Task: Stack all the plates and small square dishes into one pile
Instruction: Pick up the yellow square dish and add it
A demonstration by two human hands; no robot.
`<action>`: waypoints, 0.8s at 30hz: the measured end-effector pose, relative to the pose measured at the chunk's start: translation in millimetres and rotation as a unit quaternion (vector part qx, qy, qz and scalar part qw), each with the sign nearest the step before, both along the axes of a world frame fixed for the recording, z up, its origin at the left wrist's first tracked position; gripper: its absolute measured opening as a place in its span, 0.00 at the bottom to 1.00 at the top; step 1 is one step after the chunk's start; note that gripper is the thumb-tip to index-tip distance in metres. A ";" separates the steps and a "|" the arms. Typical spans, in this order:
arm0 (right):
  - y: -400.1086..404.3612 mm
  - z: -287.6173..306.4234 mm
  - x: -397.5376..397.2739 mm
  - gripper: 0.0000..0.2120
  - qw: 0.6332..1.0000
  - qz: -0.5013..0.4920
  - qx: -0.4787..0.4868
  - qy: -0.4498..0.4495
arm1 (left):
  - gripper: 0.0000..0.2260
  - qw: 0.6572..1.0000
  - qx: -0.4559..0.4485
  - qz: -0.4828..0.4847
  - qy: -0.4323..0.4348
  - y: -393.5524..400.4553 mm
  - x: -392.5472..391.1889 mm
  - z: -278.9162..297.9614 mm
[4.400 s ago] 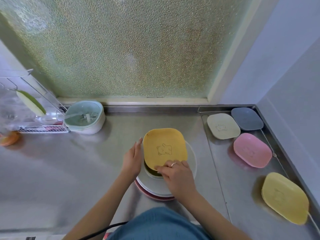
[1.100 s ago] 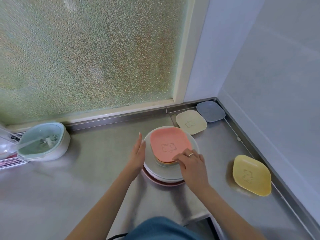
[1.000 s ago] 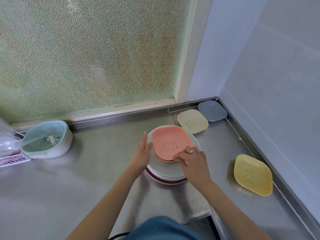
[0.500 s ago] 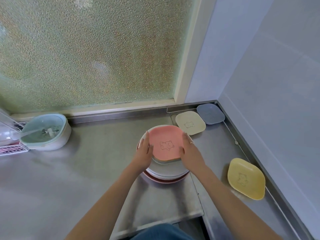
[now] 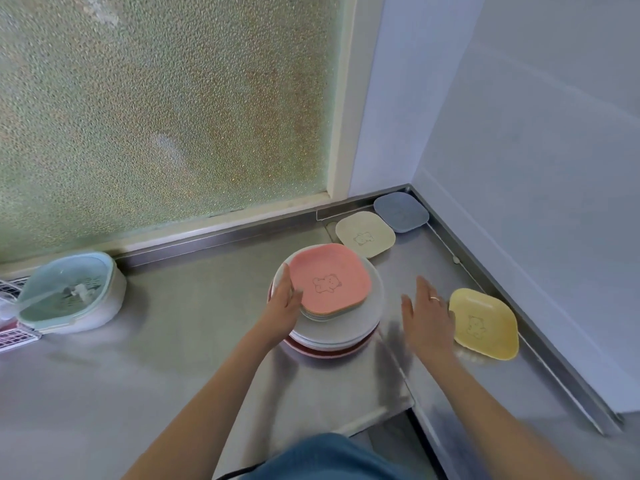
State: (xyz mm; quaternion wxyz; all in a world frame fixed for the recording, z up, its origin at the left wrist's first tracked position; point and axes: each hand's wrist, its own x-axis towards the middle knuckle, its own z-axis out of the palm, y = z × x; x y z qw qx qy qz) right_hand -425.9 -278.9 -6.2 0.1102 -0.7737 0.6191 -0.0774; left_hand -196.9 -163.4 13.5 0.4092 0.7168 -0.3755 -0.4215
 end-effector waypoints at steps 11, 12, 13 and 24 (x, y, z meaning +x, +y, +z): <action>17.4 -43.5 -70.6 0.13 0.970 -0.125 0.115 0.174 | 0.27 0.999 0.023 0.001 -0.034 0.8 -0.2 -9.0; 19.6 -44.3 -70.8 0.13 0.970 -0.120 0.113 0.180 | 0.26 0.999 0.020 0.002 -0.037 1.2 -0.5 -8.8; 22.0 -45.2 -70.4 0.13 0.970 -0.113 0.108 0.185 | 0.26 0.999 0.018 0.002 -0.037 1.7 -0.4 -8.9; 20.6 5.0 -21.5 0.05 0.980 0.010 -0.082 -0.180 | 0.26 0.999 0.025 0.001 -0.027 2.2 0.9 -7.5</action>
